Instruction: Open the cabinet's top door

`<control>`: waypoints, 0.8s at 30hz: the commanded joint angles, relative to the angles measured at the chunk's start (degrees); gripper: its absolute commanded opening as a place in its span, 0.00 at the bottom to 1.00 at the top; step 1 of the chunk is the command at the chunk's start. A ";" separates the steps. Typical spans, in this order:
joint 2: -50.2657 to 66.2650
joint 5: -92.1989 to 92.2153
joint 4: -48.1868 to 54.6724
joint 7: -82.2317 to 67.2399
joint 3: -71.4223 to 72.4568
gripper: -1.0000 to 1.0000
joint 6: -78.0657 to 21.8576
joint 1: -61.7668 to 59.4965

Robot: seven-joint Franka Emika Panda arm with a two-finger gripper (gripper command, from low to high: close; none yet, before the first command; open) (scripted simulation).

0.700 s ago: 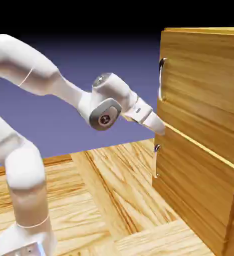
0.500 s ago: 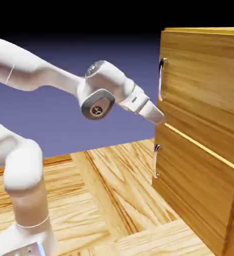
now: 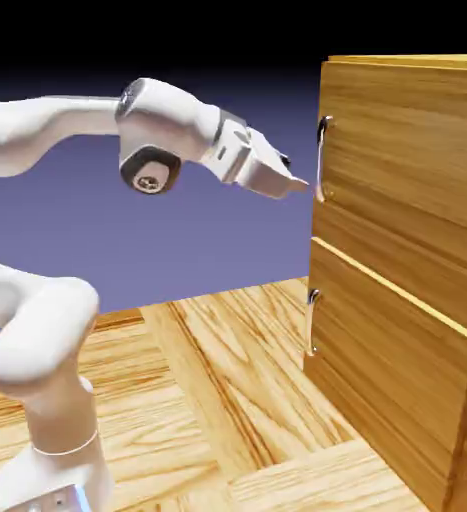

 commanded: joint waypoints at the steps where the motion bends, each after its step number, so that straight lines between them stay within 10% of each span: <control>1: -1.28 2.50 0.25 -0.95 1.17 1.00 -0.69 -1.33; 24: -30.75 59.82 6.02 -22.80 27.92 1.00 -16.55 -31.88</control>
